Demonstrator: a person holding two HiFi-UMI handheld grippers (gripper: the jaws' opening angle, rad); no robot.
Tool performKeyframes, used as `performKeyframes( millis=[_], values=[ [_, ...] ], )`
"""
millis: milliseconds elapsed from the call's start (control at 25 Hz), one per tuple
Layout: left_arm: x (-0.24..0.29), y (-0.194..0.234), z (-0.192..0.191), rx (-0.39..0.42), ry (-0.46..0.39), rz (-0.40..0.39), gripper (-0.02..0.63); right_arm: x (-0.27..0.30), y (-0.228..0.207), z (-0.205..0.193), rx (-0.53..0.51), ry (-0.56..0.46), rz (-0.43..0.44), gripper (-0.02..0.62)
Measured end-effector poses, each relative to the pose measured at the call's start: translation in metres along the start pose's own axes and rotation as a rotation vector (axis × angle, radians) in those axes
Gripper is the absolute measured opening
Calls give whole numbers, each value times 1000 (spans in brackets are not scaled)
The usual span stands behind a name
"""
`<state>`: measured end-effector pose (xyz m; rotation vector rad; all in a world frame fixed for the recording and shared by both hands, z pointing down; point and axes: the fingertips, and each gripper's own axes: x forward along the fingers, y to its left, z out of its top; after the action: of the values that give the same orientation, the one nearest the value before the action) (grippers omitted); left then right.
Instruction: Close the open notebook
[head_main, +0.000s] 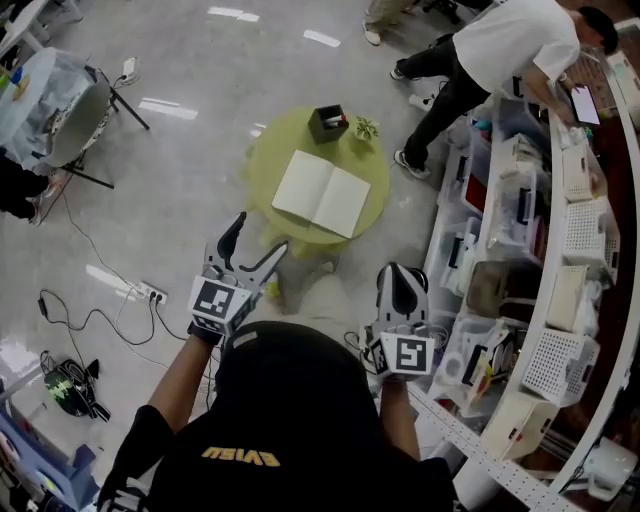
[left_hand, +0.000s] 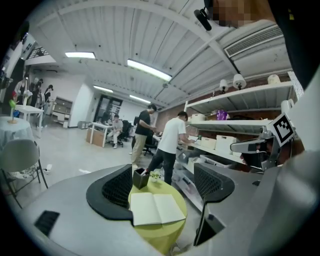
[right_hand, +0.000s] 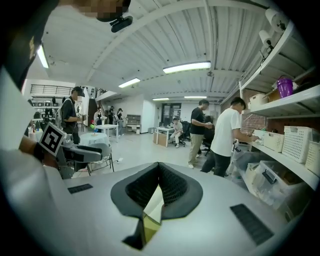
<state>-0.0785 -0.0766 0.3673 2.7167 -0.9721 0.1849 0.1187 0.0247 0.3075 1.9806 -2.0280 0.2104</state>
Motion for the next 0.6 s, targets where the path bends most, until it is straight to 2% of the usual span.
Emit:
performKeyframes(
  millis=[120, 240, 400, 480, 600],
  values=[
    [7, 8, -23, 10, 25, 6, 396, 14, 11, -7, -11, 24, 48, 2],
    [16, 14, -48, -21, 60, 6, 396, 28, 21, -19, -65, 47, 97, 2],
    [34, 15, -71, -49, 91, 1, 394, 49, 15, -30, -70, 74, 94, 2],
    [43, 14, -83, -86, 94, -5, 394, 56, 10, -38, -55, 89, 94, 2],
    [62, 12, -105, -188, 83, -58, 394, 66, 8, -50, -34, 105, 114, 2]
  ],
)
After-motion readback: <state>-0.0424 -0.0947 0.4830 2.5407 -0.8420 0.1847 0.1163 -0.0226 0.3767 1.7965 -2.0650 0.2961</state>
